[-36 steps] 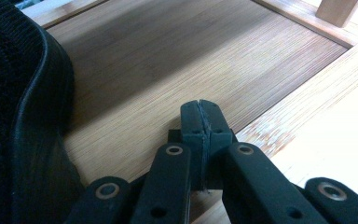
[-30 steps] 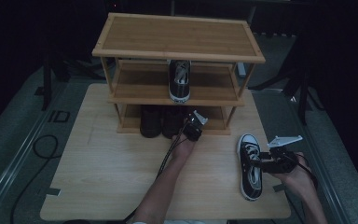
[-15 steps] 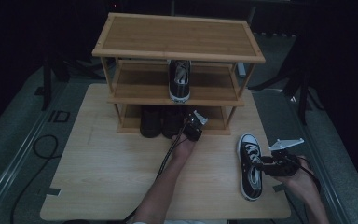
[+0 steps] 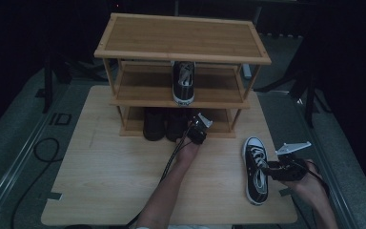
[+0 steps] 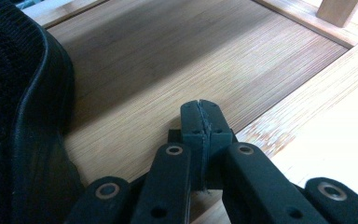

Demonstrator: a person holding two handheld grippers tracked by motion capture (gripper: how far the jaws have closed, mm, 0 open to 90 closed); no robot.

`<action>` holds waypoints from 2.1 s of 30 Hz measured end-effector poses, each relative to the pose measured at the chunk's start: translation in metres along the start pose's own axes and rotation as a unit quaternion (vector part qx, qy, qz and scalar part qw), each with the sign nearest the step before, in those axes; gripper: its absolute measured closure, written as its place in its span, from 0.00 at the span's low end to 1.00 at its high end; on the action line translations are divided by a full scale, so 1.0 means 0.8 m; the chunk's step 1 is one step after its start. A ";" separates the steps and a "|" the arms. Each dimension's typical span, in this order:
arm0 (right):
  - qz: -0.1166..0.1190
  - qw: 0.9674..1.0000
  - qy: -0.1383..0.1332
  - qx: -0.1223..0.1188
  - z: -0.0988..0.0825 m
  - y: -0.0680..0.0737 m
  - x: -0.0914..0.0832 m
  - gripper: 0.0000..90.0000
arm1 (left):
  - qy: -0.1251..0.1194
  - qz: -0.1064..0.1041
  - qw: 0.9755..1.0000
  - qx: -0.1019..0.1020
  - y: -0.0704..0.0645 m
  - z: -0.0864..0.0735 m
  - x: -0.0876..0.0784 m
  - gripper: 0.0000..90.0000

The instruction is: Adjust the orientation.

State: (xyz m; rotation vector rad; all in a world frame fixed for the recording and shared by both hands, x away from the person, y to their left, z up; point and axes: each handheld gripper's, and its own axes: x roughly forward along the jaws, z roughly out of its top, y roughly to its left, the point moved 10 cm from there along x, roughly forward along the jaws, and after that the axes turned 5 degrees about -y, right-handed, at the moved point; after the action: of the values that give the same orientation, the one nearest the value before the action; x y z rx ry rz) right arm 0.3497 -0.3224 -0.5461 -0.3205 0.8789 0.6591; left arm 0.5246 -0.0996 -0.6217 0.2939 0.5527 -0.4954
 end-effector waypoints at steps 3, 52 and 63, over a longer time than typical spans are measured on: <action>0.001 1.000 0.000 0.002 0.000 0.000 0.000 0.65 | 0.000 0.000 1.000 0.000 0.000 0.000 0.000 1.00; 0.038 0.996 -0.047 -0.072 0.057 0.041 0.030 0.94 | 0.000 0.000 1.000 -0.001 0.000 0.000 0.000 1.00; 0.071 0.989 -0.036 -0.128 0.085 0.067 0.055 0.94 | 0.000 -0.003 1.000 -0.006 -0.001 0.000 0.000 1.00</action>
State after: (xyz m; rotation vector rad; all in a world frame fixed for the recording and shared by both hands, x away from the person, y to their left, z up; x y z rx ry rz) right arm 0.3764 -0.2289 -0.5394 -0.4634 0.7532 0.9137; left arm 0.5241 -0.1004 -0.6221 0.2805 0.5571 -0.4977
